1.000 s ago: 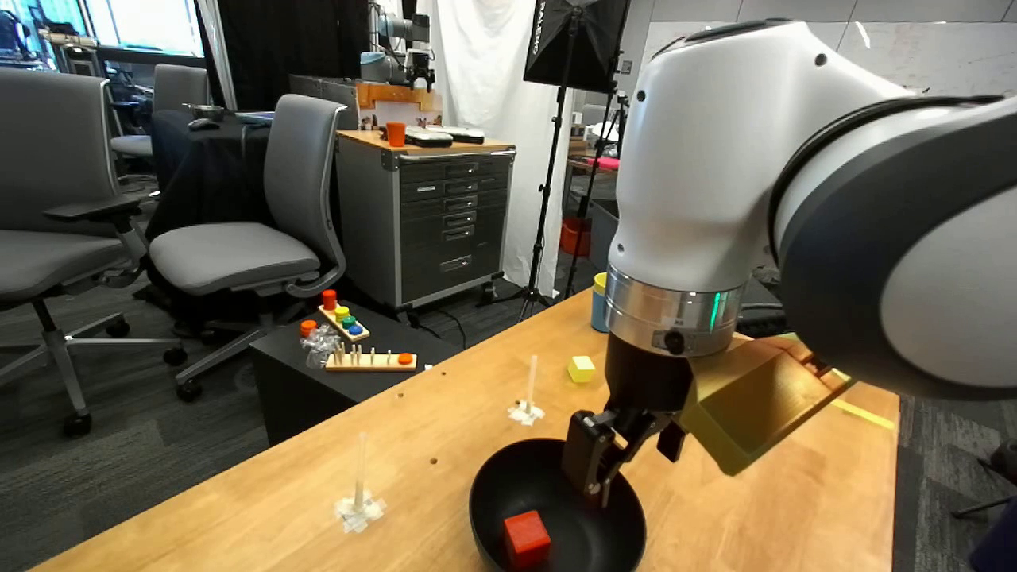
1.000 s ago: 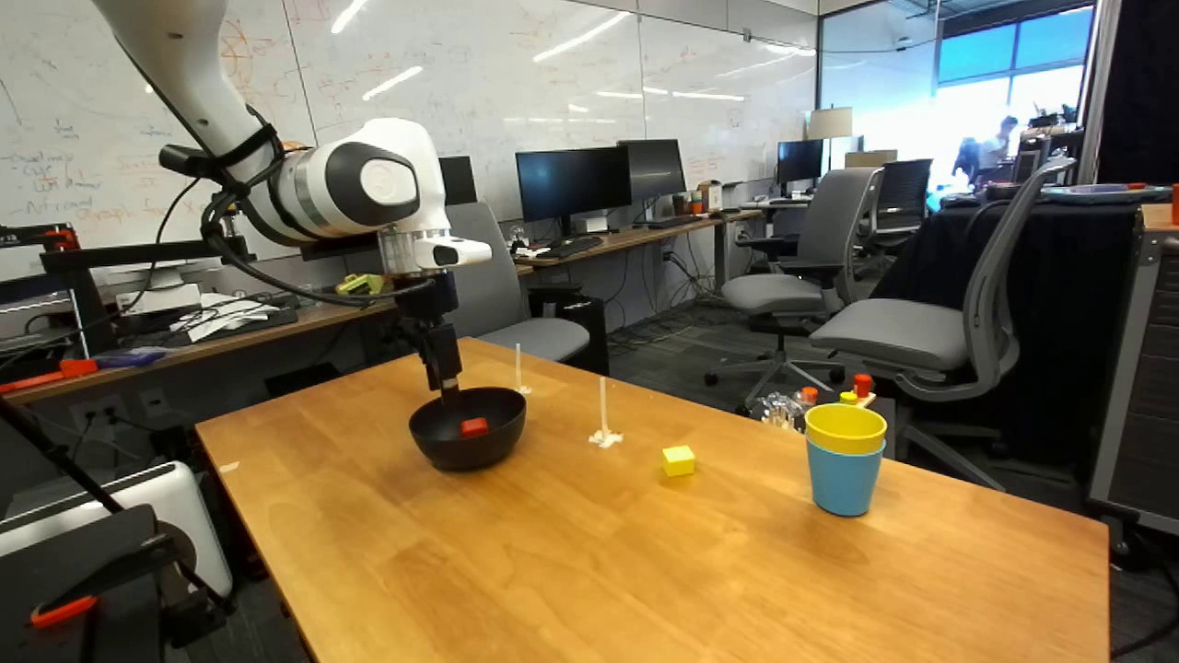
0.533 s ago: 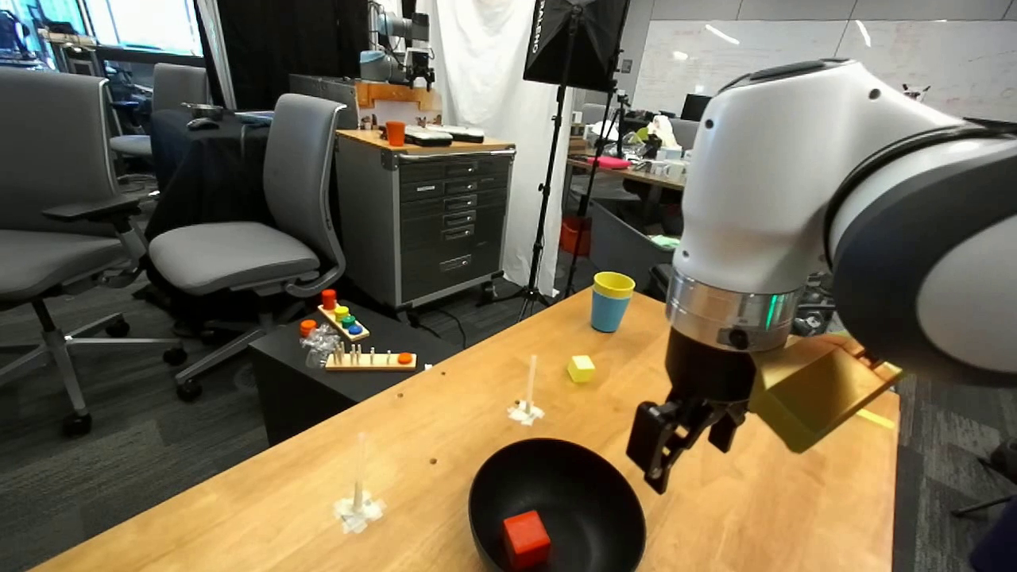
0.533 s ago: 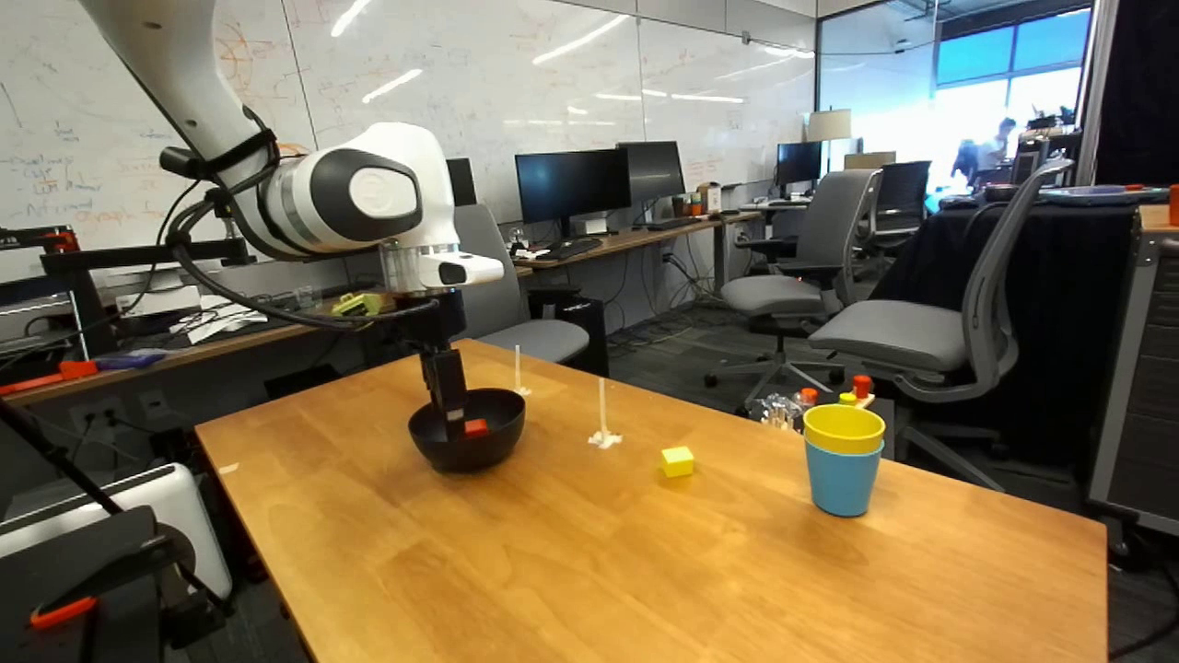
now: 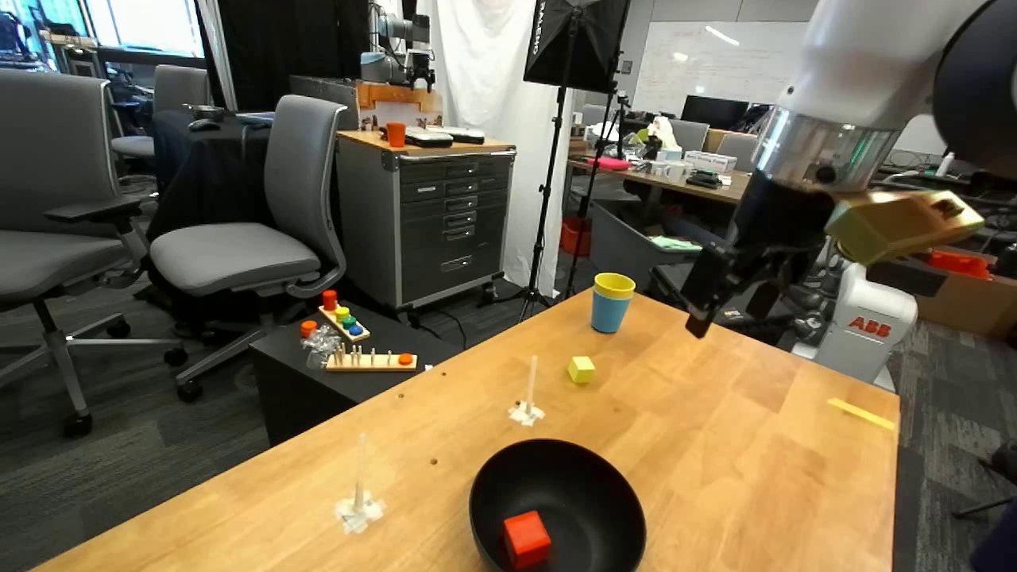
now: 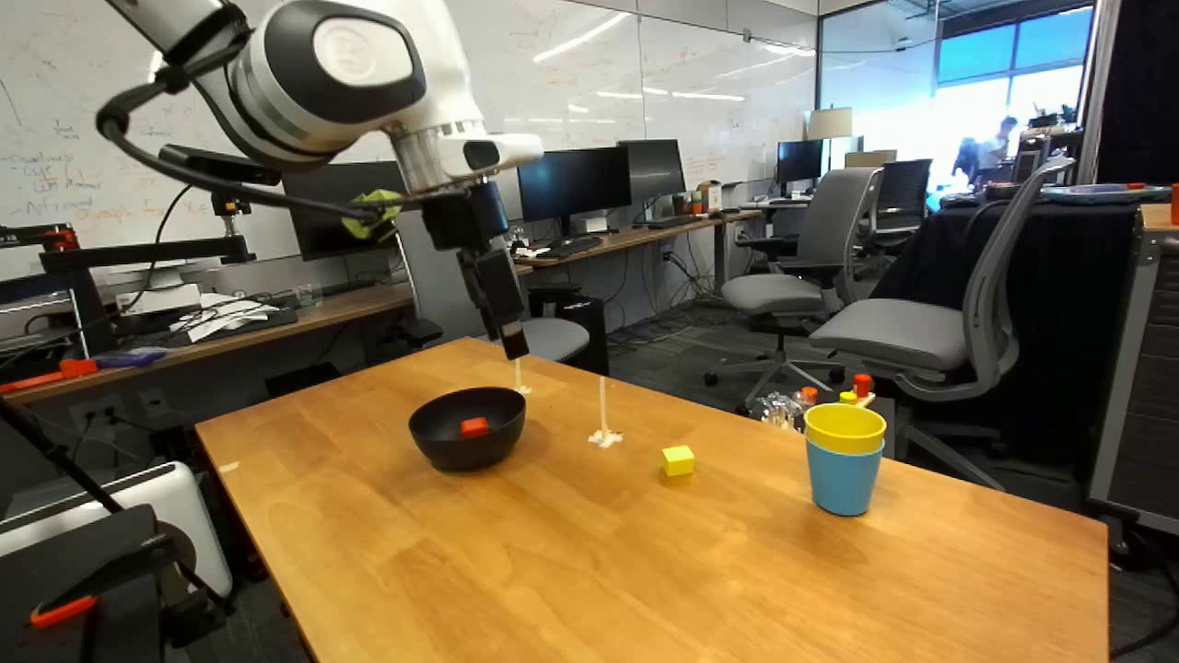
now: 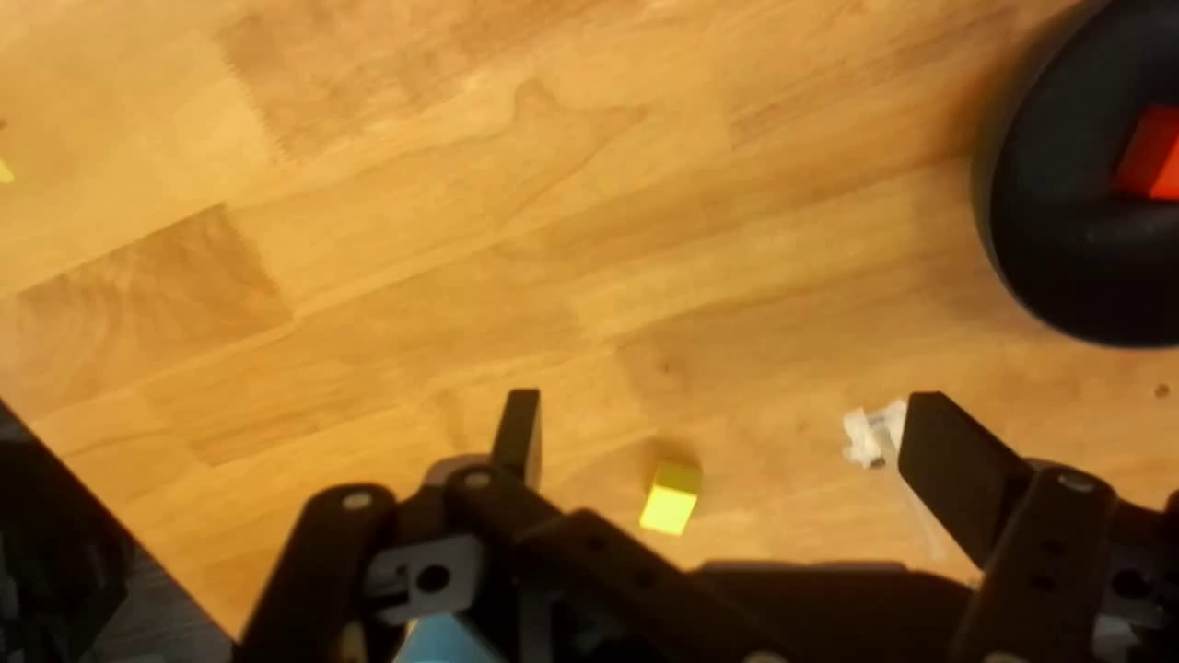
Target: Pick the orange and yellow cubes and put them in the bowl
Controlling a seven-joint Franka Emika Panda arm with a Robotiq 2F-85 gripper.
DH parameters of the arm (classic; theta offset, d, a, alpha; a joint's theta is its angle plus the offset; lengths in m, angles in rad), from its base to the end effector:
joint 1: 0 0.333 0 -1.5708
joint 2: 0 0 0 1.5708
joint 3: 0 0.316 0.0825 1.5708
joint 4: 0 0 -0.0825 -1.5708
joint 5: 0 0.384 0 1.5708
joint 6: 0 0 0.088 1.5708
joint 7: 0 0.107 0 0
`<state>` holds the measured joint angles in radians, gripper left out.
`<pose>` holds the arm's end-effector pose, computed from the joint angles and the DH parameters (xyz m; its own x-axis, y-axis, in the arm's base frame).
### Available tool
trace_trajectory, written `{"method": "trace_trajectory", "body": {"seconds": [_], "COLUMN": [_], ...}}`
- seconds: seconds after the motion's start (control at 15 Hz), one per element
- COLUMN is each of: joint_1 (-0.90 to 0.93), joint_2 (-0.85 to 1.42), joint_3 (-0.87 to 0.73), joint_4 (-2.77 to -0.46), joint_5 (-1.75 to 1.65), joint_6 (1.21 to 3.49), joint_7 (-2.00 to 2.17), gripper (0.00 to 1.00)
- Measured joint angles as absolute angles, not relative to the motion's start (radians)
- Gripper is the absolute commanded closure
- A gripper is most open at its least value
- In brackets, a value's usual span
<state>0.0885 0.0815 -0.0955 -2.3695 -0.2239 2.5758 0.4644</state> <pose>0.5165 0.0001 0.3025 0.9474 -0.2742 0.1651 -0.2905 -0.9532 0.0840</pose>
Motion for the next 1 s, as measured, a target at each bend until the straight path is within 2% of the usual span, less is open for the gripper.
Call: {"method": "trace_trajectory", "body": {"seconds": [0.53,1.0], "joint_1": [0.015,0.012], "joint_2": [-0.135,-0.159], "joint_3": [-0.089,-0.086], "joint_4": [-2.363,-2.367], "joint_5": [-0.216,-0.204], "joint_6": [2.579,2.576], "joint_7": [0.432,0.424], "gripper": [0.0,0.0]}}
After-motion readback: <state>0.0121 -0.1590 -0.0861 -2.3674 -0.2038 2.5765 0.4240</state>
